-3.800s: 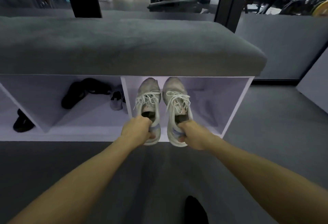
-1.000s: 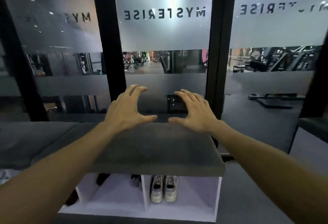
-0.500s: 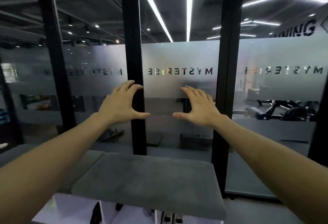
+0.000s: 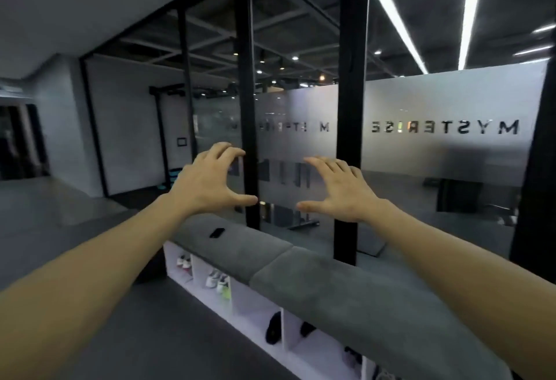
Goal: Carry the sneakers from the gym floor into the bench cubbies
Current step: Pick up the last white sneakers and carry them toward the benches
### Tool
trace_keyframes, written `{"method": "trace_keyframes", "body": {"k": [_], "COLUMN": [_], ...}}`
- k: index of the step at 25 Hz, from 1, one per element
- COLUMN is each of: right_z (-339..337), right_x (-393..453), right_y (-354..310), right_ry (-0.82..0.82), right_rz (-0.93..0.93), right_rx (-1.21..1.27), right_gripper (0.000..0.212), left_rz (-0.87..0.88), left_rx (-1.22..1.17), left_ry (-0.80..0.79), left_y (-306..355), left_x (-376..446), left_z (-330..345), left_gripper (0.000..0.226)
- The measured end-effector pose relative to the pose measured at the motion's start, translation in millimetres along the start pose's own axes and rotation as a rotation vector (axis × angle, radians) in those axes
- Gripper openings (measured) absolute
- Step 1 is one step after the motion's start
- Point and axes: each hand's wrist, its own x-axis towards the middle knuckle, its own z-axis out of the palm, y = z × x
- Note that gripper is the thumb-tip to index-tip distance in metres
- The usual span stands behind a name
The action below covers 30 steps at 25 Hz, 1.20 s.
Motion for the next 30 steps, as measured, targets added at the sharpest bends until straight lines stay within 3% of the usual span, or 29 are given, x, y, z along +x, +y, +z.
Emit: {"method": "trace_keyframes", "body": {"k": [9,17,22,30], "right_z": [90,196,269,408], "right_x": [141,278,370,565], "right_y": [-235,-399,-444,-480], "right_ry": [-0.02,0.005,-0.011,0.025], "right_rz": [-0.268,-0.31,-0.309,-0.314], "right_rx": [0.18,0.225,0.21,0.213], "right_gripper": [0.096,0.099,0.099,0.104], "left_rz": [-0.301,-0.38,-0.395,-0.395], "left_rx": [0.269,0.36,0.348,0.335], "left_ry": [0.018,-0.044,-0.041,-0.006], "left_y": [-218,-428,-555,-750], "left_x": [-117,-155,-141,-53], "left_z": [-104,-137,-107,-34], "left_gripper": [0.099,0.102,0.101,0.099]}}
